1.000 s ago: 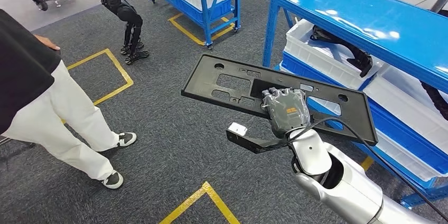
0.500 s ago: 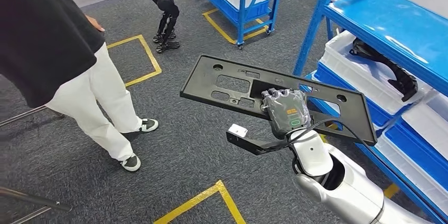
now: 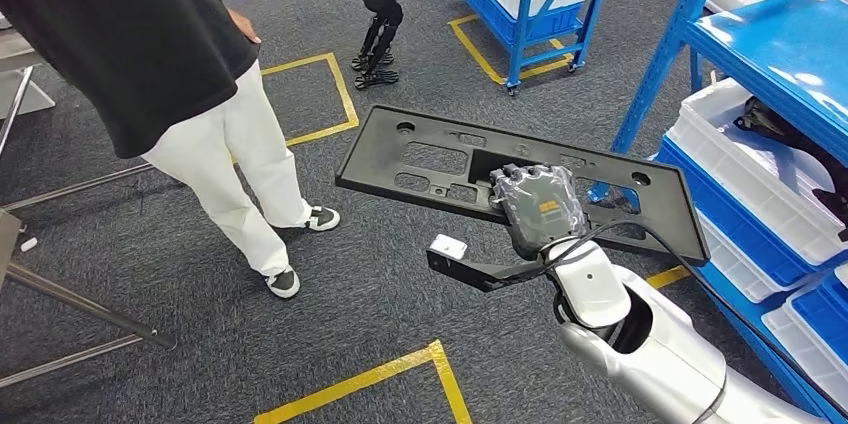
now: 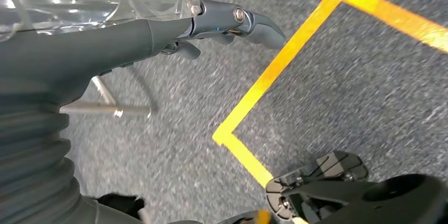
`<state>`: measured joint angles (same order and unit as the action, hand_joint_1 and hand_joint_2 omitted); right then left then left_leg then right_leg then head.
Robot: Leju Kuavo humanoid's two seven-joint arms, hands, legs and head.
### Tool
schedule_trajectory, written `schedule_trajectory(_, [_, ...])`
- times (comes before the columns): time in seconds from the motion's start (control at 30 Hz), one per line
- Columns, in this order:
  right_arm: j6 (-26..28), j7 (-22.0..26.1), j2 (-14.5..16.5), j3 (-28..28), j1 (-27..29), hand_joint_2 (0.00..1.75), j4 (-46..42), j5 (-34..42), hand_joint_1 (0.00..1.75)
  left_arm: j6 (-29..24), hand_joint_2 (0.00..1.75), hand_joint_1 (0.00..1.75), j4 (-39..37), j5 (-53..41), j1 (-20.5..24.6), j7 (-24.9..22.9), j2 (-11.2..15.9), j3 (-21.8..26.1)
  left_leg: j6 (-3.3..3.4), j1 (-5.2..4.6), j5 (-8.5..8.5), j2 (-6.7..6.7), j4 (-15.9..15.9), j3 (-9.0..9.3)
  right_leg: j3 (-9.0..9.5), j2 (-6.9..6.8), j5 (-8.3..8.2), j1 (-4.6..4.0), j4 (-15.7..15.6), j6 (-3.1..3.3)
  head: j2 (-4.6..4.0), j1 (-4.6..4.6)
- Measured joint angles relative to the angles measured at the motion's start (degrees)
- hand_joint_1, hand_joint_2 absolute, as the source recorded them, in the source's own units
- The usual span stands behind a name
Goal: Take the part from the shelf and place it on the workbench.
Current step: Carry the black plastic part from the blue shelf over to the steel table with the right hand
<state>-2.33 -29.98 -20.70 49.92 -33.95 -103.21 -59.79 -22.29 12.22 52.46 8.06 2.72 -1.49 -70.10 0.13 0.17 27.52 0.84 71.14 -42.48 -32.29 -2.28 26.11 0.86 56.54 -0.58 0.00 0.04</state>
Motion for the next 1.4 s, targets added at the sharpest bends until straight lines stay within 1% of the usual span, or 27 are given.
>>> schedule_trajectory(0.03, [0.19,0.55,0.60,0.25,-0.54,1.75,0.40,0.03,1.75,-0.02,1.75,0.00,0.00,0.35,-0.17,0.20,0.00,0.04,0.43,-0.30,-2.06,-0.47,-4.01,1.93,0.08,-0.58,0.10,-0.10,0.00,0.07,0.00,0.00])
schedule_trajectory(0.1, [0.91,1.76,1.96,0.84,-1.85,1.75,1.44,0.20,1.75,-0.02,1.75,0.00,-0.01,1.13,-0.28,0.46,0.06,0.20,1.50,-1.45,-5.34,-3.15,-12.80,6.10,0.21,-1.75,0.32,-0.37,-0.06,0.04,0.00,-0.01])
schedule_trajectory(0.17, [1.65,2.63,3.58,1.52,-3.06,1.75,2.95,0.42,1.75,0.02,1.75,0.00,-0.02,1.58,-0.26,0.61,0.19,0.37,2.36,-2.39,-6.05,-4.63,-16.17,7.36,0.25,-2.89,0.47,-0.60,-0.16,-0.28,0.00,-0.06])
schedule_trajectory(0.23, [1.93,3.04,5.23,2.28,-3.94,1.75,4.50,0.56,1.75,0.18,1.75,0.00,-0.02,1.61,-0.34,0.64,0.28,0.45,2.90,-2.33,-6.31,-3.25,-16.56,7.32,0.38,-3.96,0.73,-0.68,-0.31,-0.70,0.00,-0.14])
schedule_trajectory(0.3, [2.10,3.27,6.49,2.96,-4.74,1.75,5.83,0.68,1.75,0.42,1.75,0.00,-0.02,1.39,-0.49,0.57,0.33,0.46,3.34,-1.83,-6.84,-1.78,-17.36,7.82,-0.14,-2.26,2.03,-0.59,1.31,-0.97,0.01,-0.15])
schedule_trajectory(0.37, [2.34,3.37,7.29,3.60,-5.35,1.75,7.03,0.92,1.75,0.57,1.75,0.00,-0.02,1.19,-0.45,0.49,0.37,0.46,3.59,-1.46,-7.14,-0.35,-17.77,8.15,-3.12,0.95,5.01,-0.42,7.55,-1.17,0.01,-0.14])
schedule_trajectory(0.43, [2.50,3.39,7.92,4.26,-5.53,1.75,8.19,1.14,1.75,0.63,1.75,0.00,-0.02,1.02,-0.37,0.44,0.38,0.46,3.69,-1.34,-7.14,1.22,-17.73,8.18,-7.33,2.07,7.27,-0.37,14.92,-1.42,0.00,-0.12])
schedule_trajectory(0.47, [2.54,3.40,8.17,4.56,-5.55,1.75,8.79,1.23,1.75,0.65,1.75,0.00,-0.02,0.94,-0.40,0.41,0.38,0.46,3.68,-1.30,-7.11,2.10,-17.69,8.22,-8.50,2.16,6.99,-0.35,16.34,-1.53,0.00,-0.11])
schedule_trajectory(0.5, [2.56,3.46,8.43,4.84,-5.62,1.75,9.32,1.36,1.75,0.64,1.75,0.00,-0.02,0.85,-0.46,0.38,0.39,0.46,3.63,-1.24,-7.07,2.94,-17.62,8.28,-8.50,2.23,5.53,-0.31,15.30,-1.57,0.00,-0.11])
schedule_trajectory(0.53, [2.58,3.55,8.72,5.09,-5.76,1.75,9.78,1.49,1.75,0.63,1.75,0.00,-0.02,0.77,-0.51,0.34,0.41,0.46,3.51,-1.15,-6.98,3.75,-17.48,8.36,-7.41,2.55,3.24,-0.21,12.14,-1.60,0.00,-0.11])
schedule_trajectory(0.6, [2.68,3.75,9.35,5.49,-6.17,1.75,10.66,1.68,1.75,0.61,1.75,0.00,-0.02,0.54,-0.49,0.17,0.49,0.46,3.06,-1.07,-6.63,5.13,-16.95,8.25,-4.04,4.60,-0.73,0.20,4.03,-1.61,0.00,-0.12])
schedule_trajectory(0.67, [2.81,3.89,10.12,5.91,-6.55,1.75,11.53,1.71,1.75,0.65,1.75,0.00,-0.02,0.27,-0.45,-0.06,0.56,0.46,2.54,-0.98,-6.41,6.20,-16.52,7.82,-2.29,6.04,-1.79,0.32,0.20,-1.33,0.00,-0.15])
schedule_trajectory(0.73, [2.87,3.99,10.87,6.40,-6.82,1.75,12.28,1.73,1.75,0.70,1.75,0.00,-0.03,0.06,-0.66,-0.16,0.69,0.46,2.06,-0.82,-6.47,7.18,-16.45,7.47,-2.15,5.23,-1.70,0.12,0.06,-0.78,0.00,-0.15])
schedule_trajectory(0.77, [2.89,4.02,11.21,6.58,-6.96,1.75,12.55,1.73,1.75,0.74,1.75,0.00,-0.02,-0.02,-0.83,-0.18,0.76,0.45,1.76,-0.83,-6.21,6.79,-16.10,7.23,-2.07,4.65,-1.73,0.13,-0.01,-0.48,0.00,-0.19])
schedule_trajectory(0.83, [2.93,3.94,11.80,6.73,-7.32,1.75,12.88,1.73,1.75,0.81,1.75,0.00,-0.01,-0.22,-0.89,-0.19,0.90,0.44,0.97,-0.89,-4.10,4.01,-12.37,5.42,-1.87,3.41,-1.75,0.22,-0.15,0.20,0.00,-0.43])
schedule_trajectory(0.9, [2.95,3.87,12.05,6.80,-7.51,1.75,13.11,1.74,1.75,0.83,1.75,0.00,0.00,-0.32,-0.70,-0.19,0.89,0.44,0.24,-0.60,-0.42,0.92,-4.21,1.47,-1.76,2.15,-1.61,0.06,-0.15,0.65,0.00,-0.64])
schedule_trajectory(0.93, [2.95,3.87,12.10,6.91,-7.52,1.75,13.23,1.74,1.75,0.81,1.75,0.00,0.00,-0.31,-0.66,-0.19,0.90,0.44,0.00,-0.37,0.92,0.36,-0.38,-0.47,-1.75,1.45,-1.54,-0.02,-0.15,0.73,0.00,-0.65])
schedule_trajectory(0.97, [2.94,3.88,12.18,7.05,-7.51,1.75,13.37,1.74,1.75,0.80,1.75,0.00,0.00,-0.30,-0.68,-0.19,0.90,0.44,-0.15,-0.17,1.37,0.13,1.72,-1.59,-1.72,0.75,-1.47,-0.07,-0.14,0.78,0.00,-0.66])
schedule_trajectory(1.0, [2.94,3.91,12.30,7.21,-7.50,1.75,13.51,1.73,1.75,0.80,1.75,0.00,0.00,-0.28,-0.74,-0.20,0.91,0.44,-0.19,-0.03,0.74,-0.02,1.35,-1.41,-1.67,0.08,-1.40,-0.13,-0.14,0.78,0.00,-0.67])
schedule_trajectory(1.03, [2.94,3.92,12.48,7.36,-7.51,1.75,13.62,1.73,1.75,0.81,1.75,0.00,0.00,-0.27,-0.79,-0.25,0.92,0.44,-0.09,0.03,-0.79,-0.30,-1.52,0.06,-1.57,-0.54,-1.31,-0.18,-0.14,0.71,0.00,-0.68])
schedule_trajectory(1.1, [2.94,3.94,12.81,7.57,-7.58,1.75,13.77,1.73,1.75,0.84,1.75,0.00,0.00,-0.26,-0.77,-0.34,1.01,0.44,0.59,-0.50,-4.25,-2.46,-10.58,4.90,-1.26,-1.65,-1.06,-0.33,-0.13,0.42,0.00,-0.68])
schedule_trajectory(1.13, [2.93,3.85,12.91,7.63,-7.62,1.75,13.81,1.74,1.75,0.86,1.75,0.00,0.00,-0.31,-0.69,-0.39,1.06,0.44,0.99,-0.91,-5.29,-3.45,-13.97,6.77,-1.13,-2.14,-0.93,-0.42,-0.13,0.21,0.00,-0.66])
schedule_trajectory(1.17, [2.92,3.67,12.95,7.70,-7.62,1.75,13.88,1.74,1.75,0.92,1.75,0.00,0.00,-0.45,-0.59,-0.52,1.14,0.44,1.33,-1.32,-5.71,-4.13,-15.83,7.78,-1.02,-2.66,-0.79,-0.50,-0.14,-0.02,0.00,-0.67])
schedule_trajectory(1.23, [2.84,2.97,12.94,7.82,-7.47,1.75,14.03,1.65,1.75,1.09,1.75,0.00,0.00,-1.16,-0.43,-1.09,1.24,0.39,1.79,-1.61,-5.90,-3.38,-16.47,8.08,-0.77,-3.74,-0.60,-0.53,-0.25,-0.52,0.00,-0.68])
schedule_trajectory(1.27, [2.74,2.37,12.85,7.85,-7.33,1.75,14.09,1.48,1.75,1.21,1.75,0.00,0.02,-1.82,-0.38,-1.59,1.24,0.31,2.02,-1.48,-6.07,-2.80,-16.72,8.21,-0.67,-3.63,-0.36,-0.43,-0.09,-0.79,0.00,-0.72])
schedule_trajectory(1.33, [2.28,0.70,12.33,7.68,-6.98,1.75,14.05,0.79,1.75,1.42,1.75,0.00,0.09,-3.71,0.26,-3.00,1.18,0.04,2.70,-1.03,-6.45,-1.66,-17.25,8.62,-1.62,-1.27,1.36,-0.29,2.55,-1.23,0.00,-0.75])
schedule_trajectory(1.4, [1.13,-1.51,11.18,7.10,-6.07,1.75,13.62,-0.11,1.75,1.34,1.75,0.00,0.44,-6.27,1.91,-4.82,0.99,-0.35,3.19,-0.79,-6.60,-0.30,-17.39,8.82,-5.12,1.54,4.75,-0.20,9.75,-1.52,0.00,-0.70])
